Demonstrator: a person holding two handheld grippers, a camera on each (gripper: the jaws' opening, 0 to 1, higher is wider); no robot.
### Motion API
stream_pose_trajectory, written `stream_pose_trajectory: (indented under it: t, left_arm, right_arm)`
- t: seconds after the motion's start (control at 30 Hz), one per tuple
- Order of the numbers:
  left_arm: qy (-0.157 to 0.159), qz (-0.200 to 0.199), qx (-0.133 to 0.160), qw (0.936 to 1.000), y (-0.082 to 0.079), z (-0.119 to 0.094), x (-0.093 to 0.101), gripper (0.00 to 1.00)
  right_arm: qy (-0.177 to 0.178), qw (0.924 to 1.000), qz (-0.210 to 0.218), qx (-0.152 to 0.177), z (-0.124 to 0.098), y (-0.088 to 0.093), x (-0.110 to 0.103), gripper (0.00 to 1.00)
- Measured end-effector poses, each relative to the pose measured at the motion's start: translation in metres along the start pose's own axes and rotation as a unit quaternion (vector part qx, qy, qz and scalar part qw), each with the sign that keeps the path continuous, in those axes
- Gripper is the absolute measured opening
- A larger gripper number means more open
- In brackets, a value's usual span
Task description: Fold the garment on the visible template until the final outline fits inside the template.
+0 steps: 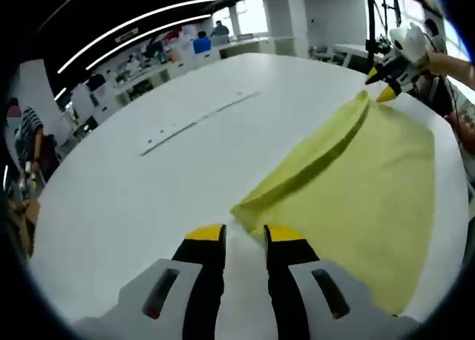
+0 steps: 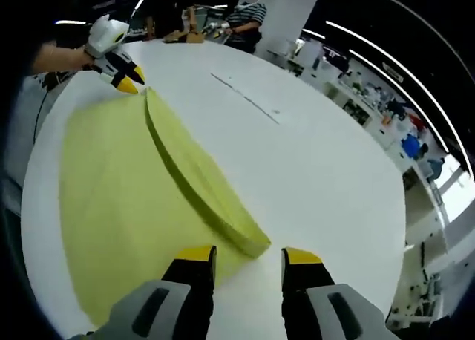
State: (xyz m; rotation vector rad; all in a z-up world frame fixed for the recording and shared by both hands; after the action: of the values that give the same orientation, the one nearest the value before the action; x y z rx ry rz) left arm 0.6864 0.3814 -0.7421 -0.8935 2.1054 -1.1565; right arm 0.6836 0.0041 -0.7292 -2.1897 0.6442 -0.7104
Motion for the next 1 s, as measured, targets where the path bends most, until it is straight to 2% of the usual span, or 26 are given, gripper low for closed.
stream_pose_trajectory:
  t: [0.13, 0.23, 0.37, 0.43, 0.57, 0.7, 0.9, 1.0]
  left_arm:
    - [-0.005, -0.007, 0.004, 1.0, -0.001, 0.009, 0.0, 0.19]
    - [-0.026, -0.026, 0.009, 0.9993, -0.002, 0.017, -0.002, 0.19]
    - [-0.074, -0.092, 0.024, 0.9927, -0.001, 0.021, -0.011, 0.14]
    - [-0.089, -0.104, 0.026, 0.9903, 0.0, 0.019, -0.016, 0.13]
    - [-0.087, -0.102, 0.03, 0.9906, -0.002, 0.013, -0.018, 0.16]
    - [-0.074, -0.103, 0.032, 0.9915, -0.002, 0.004, -0.017, 0.22]
    - [-0.04, -0.121, 0.056, 0.9903, -0.009, -0.019, -0.002, 0.33]
    - [-0.02, -0.137, 0.07, 0.9879, -0.014, -0.03, 0.008, 0.39]
  right_arm:
    - [0.019, 0.9998, 0.005, -0.005, 0.011, 0.003, 0.003, 0.3]
    - [0.052, 0.998, 0.035, 0.005, 0.019, 0.001, 0.008, 0.26]
    - [0.094, 0.9915, 0.088, 0.018, 0.028, 0.001, 0.018, 0.2]
    - [0.106, 0.9885, 0.107, 0.014, 0.029, 0.004, 0.021, 0.18]
    - [0.103, 0.9868, 0.124, 0.011, 0.025, 0.007, 0.02, 0.21]
    - [0.091, 0.9829, 0.159, 0.021, 0.018, 0.003, 0.016, 0.31]
    - [0.067, 0.9696, 0.229, 0.056, 0.004, -0.011, 0.006, 0.5]
    - [0.057, 0.9672, 0.24, 0.06, -0.004, -0.016, 0.001, 0.59]
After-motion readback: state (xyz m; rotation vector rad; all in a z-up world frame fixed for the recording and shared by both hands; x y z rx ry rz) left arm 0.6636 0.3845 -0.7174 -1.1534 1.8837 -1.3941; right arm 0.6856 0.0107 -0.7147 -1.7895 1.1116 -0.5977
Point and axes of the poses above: the point that each gripper's makers call its tool centre point, and the gripper's own axes: z roughly forward along the fingers, x roughly to its right, y roughly out of its underside, the point moved 4 cm from there along -z, roughly backward along the fingers, and after that the axes turned 15 degrees about x, right-handed, at the moved point
